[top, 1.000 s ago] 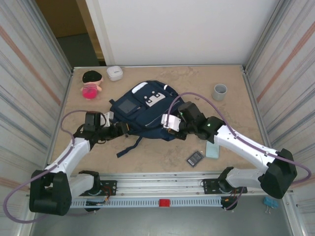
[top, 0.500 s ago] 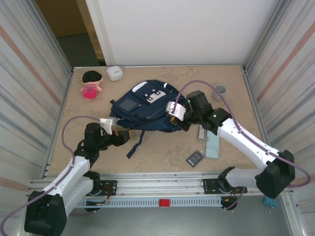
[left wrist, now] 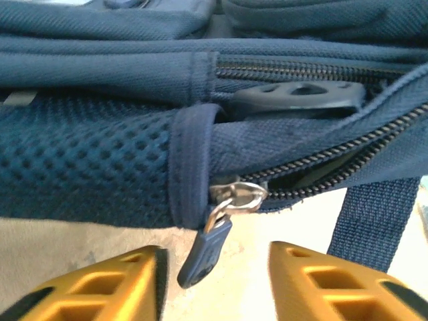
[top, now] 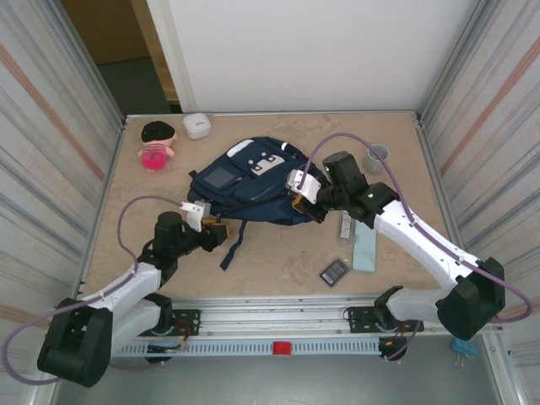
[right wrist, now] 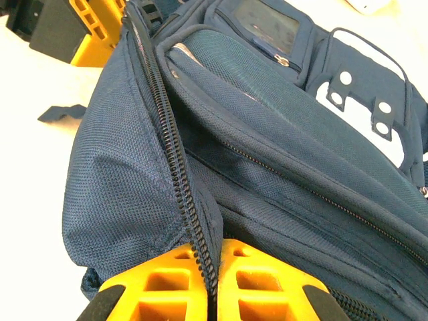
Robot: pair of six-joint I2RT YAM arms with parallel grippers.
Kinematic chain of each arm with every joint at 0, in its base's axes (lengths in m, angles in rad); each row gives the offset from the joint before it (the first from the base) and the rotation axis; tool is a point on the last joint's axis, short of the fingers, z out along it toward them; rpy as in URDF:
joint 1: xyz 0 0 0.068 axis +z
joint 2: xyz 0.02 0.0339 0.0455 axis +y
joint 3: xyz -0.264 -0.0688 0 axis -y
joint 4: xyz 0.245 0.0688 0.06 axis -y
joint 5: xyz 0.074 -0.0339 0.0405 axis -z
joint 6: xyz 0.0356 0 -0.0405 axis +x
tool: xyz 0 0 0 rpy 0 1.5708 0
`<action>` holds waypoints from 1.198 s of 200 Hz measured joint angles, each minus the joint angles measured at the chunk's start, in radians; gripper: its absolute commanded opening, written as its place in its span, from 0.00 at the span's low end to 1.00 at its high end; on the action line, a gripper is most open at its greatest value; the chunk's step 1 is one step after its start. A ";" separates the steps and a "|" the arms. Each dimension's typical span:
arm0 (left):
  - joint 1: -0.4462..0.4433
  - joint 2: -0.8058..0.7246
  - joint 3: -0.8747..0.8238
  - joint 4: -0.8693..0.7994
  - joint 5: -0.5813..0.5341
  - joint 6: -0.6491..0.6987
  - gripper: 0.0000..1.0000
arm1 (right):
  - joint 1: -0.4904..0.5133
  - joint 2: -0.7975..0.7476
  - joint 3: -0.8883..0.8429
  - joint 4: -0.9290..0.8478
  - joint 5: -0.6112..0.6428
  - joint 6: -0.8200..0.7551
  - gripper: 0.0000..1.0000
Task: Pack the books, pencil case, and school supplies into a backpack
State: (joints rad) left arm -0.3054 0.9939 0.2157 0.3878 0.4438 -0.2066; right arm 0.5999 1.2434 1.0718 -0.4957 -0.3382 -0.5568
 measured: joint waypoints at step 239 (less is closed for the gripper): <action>-0.335 0.169 0.349 -0.290 0.154 0.052 0.00 | 0.231 0.066 -0.176 0.262 0.330 0.341 0.29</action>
State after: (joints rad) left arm -0.6403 1.1625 0.5648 0.0982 0.5983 -0.1543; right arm 0.8307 1.3090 0.8955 -0.2333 -0.0082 -0.2153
